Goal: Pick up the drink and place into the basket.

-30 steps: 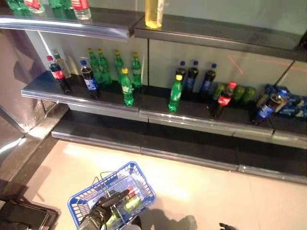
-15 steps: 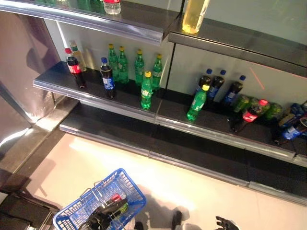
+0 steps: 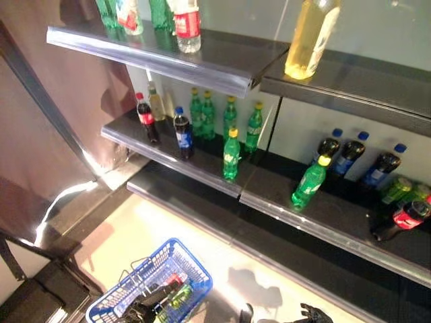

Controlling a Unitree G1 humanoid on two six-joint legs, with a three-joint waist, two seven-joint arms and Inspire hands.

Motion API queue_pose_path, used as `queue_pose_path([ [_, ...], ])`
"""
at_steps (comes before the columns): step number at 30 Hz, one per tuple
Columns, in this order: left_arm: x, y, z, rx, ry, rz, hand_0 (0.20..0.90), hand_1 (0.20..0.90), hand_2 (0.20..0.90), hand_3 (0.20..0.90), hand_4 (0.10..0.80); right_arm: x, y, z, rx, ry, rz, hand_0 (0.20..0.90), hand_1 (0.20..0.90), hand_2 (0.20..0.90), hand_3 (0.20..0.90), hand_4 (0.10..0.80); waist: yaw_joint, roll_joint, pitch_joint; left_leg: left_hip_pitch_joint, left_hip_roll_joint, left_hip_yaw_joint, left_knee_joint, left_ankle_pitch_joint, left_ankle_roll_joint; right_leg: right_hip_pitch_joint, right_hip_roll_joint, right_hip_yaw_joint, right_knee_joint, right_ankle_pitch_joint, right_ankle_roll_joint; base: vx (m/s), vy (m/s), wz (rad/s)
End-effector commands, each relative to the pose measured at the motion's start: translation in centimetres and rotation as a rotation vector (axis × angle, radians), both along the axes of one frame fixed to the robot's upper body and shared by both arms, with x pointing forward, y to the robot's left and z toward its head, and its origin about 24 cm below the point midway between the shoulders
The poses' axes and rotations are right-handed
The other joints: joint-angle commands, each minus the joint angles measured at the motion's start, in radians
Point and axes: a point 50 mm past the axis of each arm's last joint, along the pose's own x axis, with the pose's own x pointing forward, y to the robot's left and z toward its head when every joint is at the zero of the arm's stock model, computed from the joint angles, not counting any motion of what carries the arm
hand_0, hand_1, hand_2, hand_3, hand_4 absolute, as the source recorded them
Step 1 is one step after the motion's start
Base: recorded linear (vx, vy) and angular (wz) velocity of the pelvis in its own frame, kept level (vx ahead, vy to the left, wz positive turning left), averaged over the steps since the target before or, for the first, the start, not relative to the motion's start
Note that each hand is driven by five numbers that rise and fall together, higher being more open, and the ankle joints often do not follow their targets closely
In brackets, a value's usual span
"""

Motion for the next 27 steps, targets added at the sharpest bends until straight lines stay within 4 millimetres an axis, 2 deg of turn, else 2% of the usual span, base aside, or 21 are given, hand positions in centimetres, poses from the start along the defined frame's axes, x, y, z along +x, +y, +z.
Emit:
queue_pose_path([
  [1, 1.1, -2.1, 0.3, -0.078, -0.116, -0.182, 0.300, 0.300, 0.300, 0.200, 0.100, 0.2, -2.6, 0.9, -0.052, -0.039, -0.021, 0.900, 0.900, 0.900, 0.900, 0.800, -0.013, 0.021, 0.010, 0.009, 0.096, 0.086, -0.311, 0.197, 0.085, 0.002, -0.018, 0.001, 0.098, -0.088, 0.101, 0.122, 0.101, -0.20],
  [2, 1.1, -2.1, 0.3, -0.079, -0.116, -0.182, 0.300, 0.300, 0.300, 0.200, 0.100, 0.2, -2.6, 1.0, -0.047, -0.044, -0.022, 0.900, 0.900, 0.900, 0.900, 0.800, -0.012, 0.019, 0.012, 0.016, 0.099, 0.091, -0.333, 0.189, 0.089, 0.003, -0.020, 0.003, 0.098, -0.090, 0.104, 0.169, 0.207, -0.11],
  [3, 1.2, -2.2, 0.3, -0.084, -0.124, -0.174, 0.300, 0.300, 0.300, 0.200, 0.100, 0.5, -2.7, 1.1, -0.037, -0.056, -0.023, 0.900, 0.900, 0.900, 0.900, 0.800, -0.011, 0.031, 0.008, 0.050, 0.093, 0.062, -0.491, 0.158, 0.099, -0.007, -0.021, 0.023, 0.103, -0.096, 0.117, 0.189, 0.261, -0.09],
  [4, 1.2, -2.3, 0.3, -0.090, -0.127, -0.172, 0.300, 0.300, 0.300, 0.200, 0.100, 0.4, -2.9, 1.1, -0.037, -0.058, -0.033, 0.900, 0.900, 0.900, 0.900, 0.800, -0.006, 0.047, 0.006, 0.061, 0.089, 0.015, -0.606, 0.169, 0.094, -0.012, -0.013, 0.041, 0.113, -0.106, 0.121, 0.206, 0.288, -0.11],
  [6, 1.1, -2.5, 0.3, -0.099, -0.128, -0.182, 0.300, 0.300, 0.300, 0.200, 0.100, 0.4, -3.2, 1.2, -0.040, -0.059, -0.059, 0.900, 0.900, 0.900, 0.900, 0.800, 0.001, 0.064, 0.011, 0.075, 0.087, -0.036, -0.674, 0.197, 0.082, -0.008, -0.004, 0.071, 0.133, -0.126, 0.119, 0.180, 0.261, -0.03],
  [7, 0.9, -2.6, 0.2, -0.108, -0.130, -0.188, 0.300, 0.300, 0.300, 0.200, 0.100, 0.3, -3.6, 1.3, -0.045, -0.054, -0.092, 0.900, 0.900, 0.900, 0.900, 0.800, 0.004, 0.072, 0.013, 0.067, 0.078, -0.062, -0.646, 0.184, 0.081, -0.003, -0.013, 0.098, 0.151, -0.147, 0.121, 0.176, 0.293, -0.08],
  [11, 1.3, -2.5, 0.4, -0.112, -0.144, -0.213, 0.300, 0.300, 0.300, 0.200, 0.100, -0.8, -3.8, 1.1, -0.038, -0.034, -0.120, 0.900, 0.900, 0.900, 0.900, 0.800, -0.005, 0.080, 0.003, 0.110, 0.072, -0.031, -0.685, 0.164, 0.091, 0.019, -0.038, 0.084, 0.155, -0.162, 0.138, 0.205, 0.273, -0.28],
  [14, 2.0, -1.6, 0.9, -0.098, -0.167, -0.192, 0.300, 0.300, 0.300, 0.200, 0.100, -1.6, -3.2, 0.9, -0.017, -0.001, -0.010, 0.900, 0.900, 0.900, 0.900, 0.800, -0.005, 0.062, -0.002, 0.104, 0.061, -0.050, -0.660, 0.150, 0.096, 0.031, -0.042, 0.105, 0.130, -0.145, 0.143, 0.132, 0.155, -0.01],
  [16, 3.6, -1.5, 1.6, -0.093, -0.207, -0.201, 0.300, 0.300, 0.300, 0.200, 0.100, -0.7, -3.0, 1.0, -0.014, -0.025, -0.016, 0.900, 0.900, 0.900, 0.900, 0.800, 0.014, 0.047, 0.006, 0.076, 0.047, -0.085, -0.630, 0.140, 0.103, 0.014, -0.050, 0.104, 0.127, -0.132, 0.150, -0.038, 0.090, -0.02],
  [19, 5.3, -2.0, 2.1, -0.092, -0.245, -0.214, 0.300, 0.300, 0.300, 0.200, 0.100, 1.2, -2.9, 1.3, -0.013, -0.075, -0.077, 0.900, 0.900, 0.900, 0.900, 0.800, 0.028, 0.037, 0.027, 0.055, 0.045, -0.088, -0.628, 0.138, 0.121, -0.031, -0.058, 0.097, 0.164, -0.134, 0.162, -0.059, 0.101, -0.12],
  [22, 5.4, -2.4, 2.0, -0.098, -0.249, -0.232, 0.300, 0.300, 0.300, 0.200, 0.100, 2.1, -2.6, 1.5, -0.008, -0.105, -0.057, 0.900, 0.900, 0.900, 0.900, 0.800, 0.032, 0.014, 0.054, 0.022, 0.021, -0.074, -0.562, 0.102, 0.135, -0.063, -0.077, 0.122, 0.169, -0.104, 0.179, -0.033, 0.148, -0.21],
  [23, 5.5, -2.3, 2.1, -0.086, -0.245, -0.229, 0.300, 0.300, 0.300, 0.200, 0.100, 2.1, -2.3, 1.4, -0.008, -0.105, -0.048, 0.900, 0.900, 0.900, 0.900, 0.800, 0.037, 0.005, 0.058, 0.016, 0.017, -0.060, -0.553, 0.093, 0.141, -0.073, -0.088, 0.121, 0.165, -0.089, 0.193, -0.040, 0.010, -0.49],
  [25, 5.8, -1.4, 2.4, -0.063, -0.242, -0.174, 0.300, 0.300, 0.300, 0.200, 0.100, 2.3, -1.7, 1.2, 0.012, -0.091, -0.032, 0.900, 0.900, 0.900, 0.900, 0.800, 0.048, 0.000, 0.068, 0.033, 0.031, -0.007, -0.573, 0.087, 0.149, -0.088, -0.123, 0.085, 0.165, -0.050, 0.229, -0.032, -0.099, -0.55],
  [26, 5.8, -1.2, 2.4, -0.060, -0.244, -0.172, 0.300, 0.300, 0.300, 0.200, 0.100, 2.3, -1.6, 1.2, 0.015, -0.087, -0.025, 0.900, 0.900, 0.900, 0.900, 0.800, 0.048, 0.001, 0.067, 0.035, 0.036, -0.002, -0.577, 0.086, 0.151, -0.090, -0.130, 0.087, 0.168, -0.046, 0.230, -0.046, -0.179, -0.66],
  [27, 6.0, -1.0, 2.6, -0.053, -0.247, -0.179, 0.300, 0.300, 0.300, 0.200, 0.100, 2.4, -1.4, 1.1, 0.028, -0.088, -0.029, 0.900, 0.900, 0.900, 0.900, 0.800, 0.047, 0.007, 0.061, 0.028, 0.047, -0.003, -0.581, 0.087, 0.161, -0.091, -0.135, 0.114, 0.179, -0.054, 0.228, -0.079, -0.181, -0.78],
])
